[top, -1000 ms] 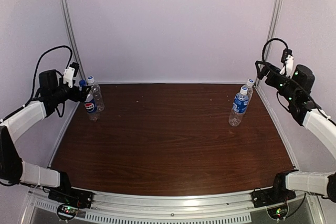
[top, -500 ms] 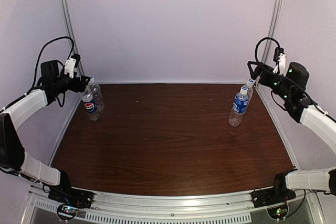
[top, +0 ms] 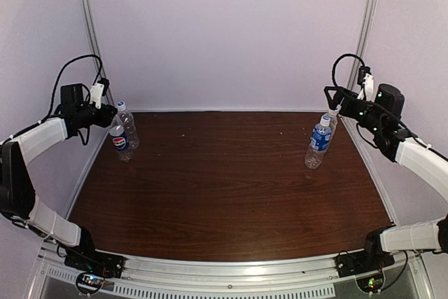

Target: Unscrew the bottle caps

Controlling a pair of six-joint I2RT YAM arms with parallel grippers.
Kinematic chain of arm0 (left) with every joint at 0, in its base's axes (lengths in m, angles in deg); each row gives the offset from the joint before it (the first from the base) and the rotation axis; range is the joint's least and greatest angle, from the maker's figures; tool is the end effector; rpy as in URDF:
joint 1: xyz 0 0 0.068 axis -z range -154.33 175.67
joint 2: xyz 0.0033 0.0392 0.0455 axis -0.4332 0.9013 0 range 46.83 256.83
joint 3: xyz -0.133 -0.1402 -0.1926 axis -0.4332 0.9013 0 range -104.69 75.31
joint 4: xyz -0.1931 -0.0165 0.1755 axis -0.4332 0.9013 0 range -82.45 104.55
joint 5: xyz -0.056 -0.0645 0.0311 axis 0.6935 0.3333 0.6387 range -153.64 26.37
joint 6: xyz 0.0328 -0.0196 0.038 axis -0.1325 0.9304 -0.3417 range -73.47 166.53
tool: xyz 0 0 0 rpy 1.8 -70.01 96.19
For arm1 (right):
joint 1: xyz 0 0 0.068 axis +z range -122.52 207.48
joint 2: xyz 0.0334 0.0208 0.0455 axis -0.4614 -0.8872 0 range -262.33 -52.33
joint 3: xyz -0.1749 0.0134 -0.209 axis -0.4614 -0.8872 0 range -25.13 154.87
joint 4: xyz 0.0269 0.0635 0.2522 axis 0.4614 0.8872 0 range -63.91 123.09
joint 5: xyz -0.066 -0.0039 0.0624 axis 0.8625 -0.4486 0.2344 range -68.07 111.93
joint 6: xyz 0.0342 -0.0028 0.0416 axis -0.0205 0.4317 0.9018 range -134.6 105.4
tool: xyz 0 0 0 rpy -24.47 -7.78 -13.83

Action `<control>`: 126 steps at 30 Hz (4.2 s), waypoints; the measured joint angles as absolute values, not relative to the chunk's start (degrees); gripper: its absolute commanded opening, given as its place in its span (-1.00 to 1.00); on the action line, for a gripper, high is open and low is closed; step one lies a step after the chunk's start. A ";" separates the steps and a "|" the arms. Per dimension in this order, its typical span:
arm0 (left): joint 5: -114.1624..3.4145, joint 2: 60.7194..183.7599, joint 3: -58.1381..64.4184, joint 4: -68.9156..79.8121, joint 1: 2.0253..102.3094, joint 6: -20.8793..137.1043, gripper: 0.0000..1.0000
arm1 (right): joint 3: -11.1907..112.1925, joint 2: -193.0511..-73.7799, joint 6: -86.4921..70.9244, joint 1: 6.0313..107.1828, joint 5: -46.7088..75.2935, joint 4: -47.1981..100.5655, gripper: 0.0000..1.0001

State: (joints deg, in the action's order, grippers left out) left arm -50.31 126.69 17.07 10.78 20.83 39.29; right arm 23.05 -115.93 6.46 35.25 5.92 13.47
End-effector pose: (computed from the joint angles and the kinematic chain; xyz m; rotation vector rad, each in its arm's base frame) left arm 0.3214 0.0190 0.2933 0.1900 1.9842 -0.0972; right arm 0.2591 0.0452 0.3375 -0.0284 1.6524 0.6114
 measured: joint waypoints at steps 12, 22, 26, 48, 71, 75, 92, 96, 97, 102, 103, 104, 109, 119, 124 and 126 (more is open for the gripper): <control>-50.47 127.08 16.63 12.17 20.83 39.57 -1.00 | 23.05 -115.91 6.11 35.40 6.78 13.49 0.99; -49.00 122.95 7.87 30.27 20.83 36.27 -1.00 | 26.15 -115.71 5.59 35.99 4.59 16.61 0.98; -39.63 120.11 -1.29 40.41 21.13 35.64 -1.00 | 33.04 -117.57 2.79 41.87 0.33 18.84 0.98; -35.32 126.01 -20.57 55.78 56.43 25.28 -1.00 | 60.69 -155.90 -14.94 85.59 -2.30 15.54 0.99; -22.45 123.54 -11.30 41.68 57.59 26.33 -1.00 | 64.27 -160.25 -18.28 82.70 -1.57 8.90 0.73; -22.47 123.52 -11.15 40.98 57.61 26.70 -1.00 | 64.45 -160.60 -18.96 82.68 -2.56 9.79 0.22; -30.95 108.00 9.77 28.81 57.61 28.53 0.95 | 62.68 -158.16 -10.04 81.46 2.89 6.97 -0.04; -33.42 101.18 21.27 22.19 58.27 28.29 0.95 | 59.09 -154.90 -2.76 81.13 8.63 1.18 -0.13; -34.77 101.55 22.08 20.37 58.73 28.53 0.95 | 58.17 -154.29 -0.49 81.13 10.14 -0.98 -0.13; -41.09 108.77 20.90 13.73 61.72 30.96 0.95 | 56.19 -153.94 6.37 82.26 16.04 -8.89 -0.13; -41.92 110.19 20.44 13.07 62.44 31.79 0.95 | 56.01 -153.94 7.12 82.79 17.03 -9.94 -0.13; -42.62 111.63 20.00 11.98 63.10 32.77 0.95 | 55.92 -153.96 7.88 83.31 17.81 -10.99 -0.12; -44.17 115.76 18.40 8.22 64.04 36.25 0.95 | 55.92 -154.75 9.41 85.24 19.65 -15.45 -0.11; -47.06 118.60 16.83 1.16 65.66 36.31 0.23 | 58.11 -158.99 10.26 86.02 18.05 -15.82 -0.05; -47.28 118.84 16.57 1.18 65.81 37.04 -0.03 | 58.24 -159.03 10.22 86.02 17.66 -16.00 -0.02; -47.21 118.84 16.57 1.18 65.81 37.23 -0.15 | 58.24 -159.05 10.22 86.02 17.51 -16.11 0.09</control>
